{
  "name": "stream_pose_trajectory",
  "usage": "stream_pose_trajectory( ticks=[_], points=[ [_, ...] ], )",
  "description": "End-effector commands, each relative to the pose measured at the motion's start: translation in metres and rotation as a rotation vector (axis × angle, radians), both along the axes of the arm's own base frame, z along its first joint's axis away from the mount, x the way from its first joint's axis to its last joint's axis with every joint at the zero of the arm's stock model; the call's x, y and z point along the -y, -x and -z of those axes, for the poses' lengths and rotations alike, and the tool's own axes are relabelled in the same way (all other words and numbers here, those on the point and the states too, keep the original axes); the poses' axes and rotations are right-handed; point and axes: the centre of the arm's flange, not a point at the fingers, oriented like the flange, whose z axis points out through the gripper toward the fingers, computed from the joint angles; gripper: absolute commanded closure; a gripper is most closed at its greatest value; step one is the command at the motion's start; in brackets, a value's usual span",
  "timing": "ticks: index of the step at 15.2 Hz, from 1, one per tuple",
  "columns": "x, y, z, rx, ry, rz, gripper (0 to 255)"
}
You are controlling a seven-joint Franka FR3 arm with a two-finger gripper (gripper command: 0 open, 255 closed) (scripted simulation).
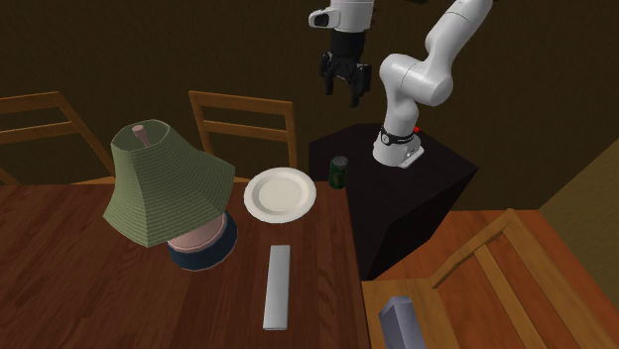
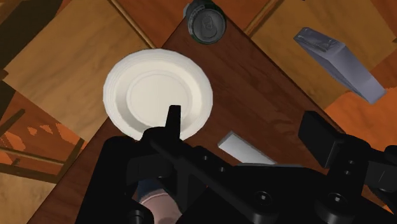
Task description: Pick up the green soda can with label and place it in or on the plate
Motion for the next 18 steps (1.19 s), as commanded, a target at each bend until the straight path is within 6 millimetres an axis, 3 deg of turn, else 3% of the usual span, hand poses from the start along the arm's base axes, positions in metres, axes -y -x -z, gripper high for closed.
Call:
stream_pose_trajectory(
  ticks=[1, 15, 18],
  points=[
    [-0.002, 0.000, 0.027, -0.009, 0.010, -0.013, 0],
    [-0.013, 0.004, 0.211, -0.079, 0.076, -0.102, 0],
    [-0.014, 0.005, 0.228, -0.081, 0.078, -0.105, 0]
  ],
)
